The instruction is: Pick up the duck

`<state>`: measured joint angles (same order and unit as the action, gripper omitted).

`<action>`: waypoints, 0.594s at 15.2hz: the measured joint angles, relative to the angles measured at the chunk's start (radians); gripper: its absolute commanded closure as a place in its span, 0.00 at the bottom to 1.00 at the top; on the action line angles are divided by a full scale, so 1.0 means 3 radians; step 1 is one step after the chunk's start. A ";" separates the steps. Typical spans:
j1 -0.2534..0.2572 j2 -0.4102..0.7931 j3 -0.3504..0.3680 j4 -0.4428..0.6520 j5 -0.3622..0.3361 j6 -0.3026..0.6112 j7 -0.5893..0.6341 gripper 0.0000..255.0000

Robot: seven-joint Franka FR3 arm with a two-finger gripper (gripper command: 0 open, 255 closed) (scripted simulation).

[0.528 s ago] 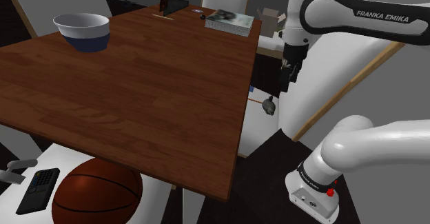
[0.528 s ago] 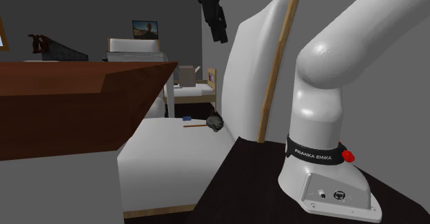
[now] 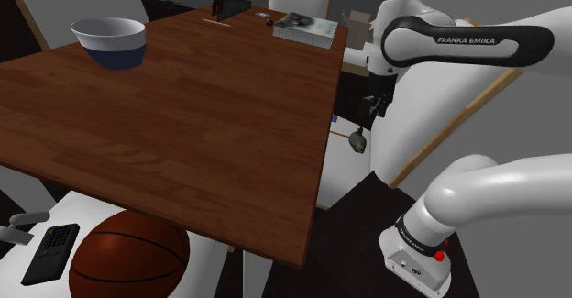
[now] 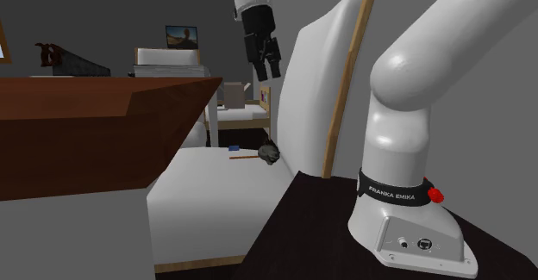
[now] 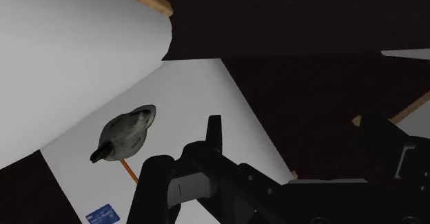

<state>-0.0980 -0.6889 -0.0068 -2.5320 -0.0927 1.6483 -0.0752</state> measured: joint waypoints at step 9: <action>-0.0368 0.0654 -0.0232 -0.0327 -0.0182 0.1192 0.0366 0.00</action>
<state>-0.2085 -0.4928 -0.0764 -2.6299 -0.1472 2.0060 0.0345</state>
